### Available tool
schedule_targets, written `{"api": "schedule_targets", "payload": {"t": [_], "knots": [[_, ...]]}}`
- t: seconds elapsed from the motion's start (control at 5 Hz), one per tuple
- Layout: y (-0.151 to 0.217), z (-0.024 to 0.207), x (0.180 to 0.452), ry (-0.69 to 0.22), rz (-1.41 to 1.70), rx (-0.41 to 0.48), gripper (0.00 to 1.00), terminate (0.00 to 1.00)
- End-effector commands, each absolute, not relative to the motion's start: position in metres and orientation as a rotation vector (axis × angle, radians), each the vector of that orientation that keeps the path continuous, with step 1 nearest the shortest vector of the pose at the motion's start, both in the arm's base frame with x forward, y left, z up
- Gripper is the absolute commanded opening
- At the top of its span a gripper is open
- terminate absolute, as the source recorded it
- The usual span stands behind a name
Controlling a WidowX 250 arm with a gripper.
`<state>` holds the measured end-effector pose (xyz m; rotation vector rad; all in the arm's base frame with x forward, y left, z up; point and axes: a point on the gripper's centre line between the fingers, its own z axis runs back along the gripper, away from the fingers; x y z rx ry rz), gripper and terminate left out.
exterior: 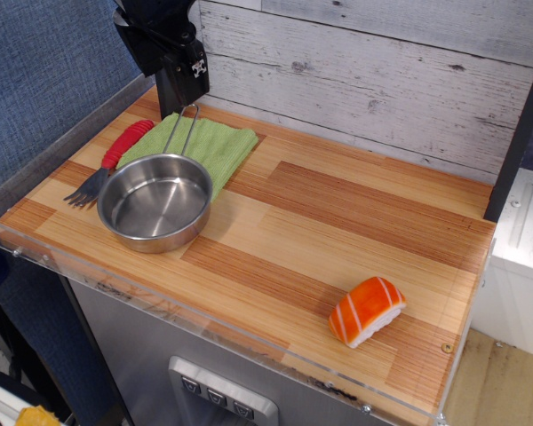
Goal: Put the bowl northwest of the food.
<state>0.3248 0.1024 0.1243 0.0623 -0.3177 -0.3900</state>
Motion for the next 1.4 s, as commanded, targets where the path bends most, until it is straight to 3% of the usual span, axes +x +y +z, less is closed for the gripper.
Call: {"api": "schedule_targets", "payload": {"t": [0.0,0.8,1.2], "knots": [[0.102,0.124,0.325,-0.318,-0.390,0.062,1.00,0.00],[0.147,0.110,0.282,-0.260,-0.324,0.116,1.00,0.00],[0.155,0.091,0.264,-0.168,-0.070,0.059,1.00,0.00]]}}
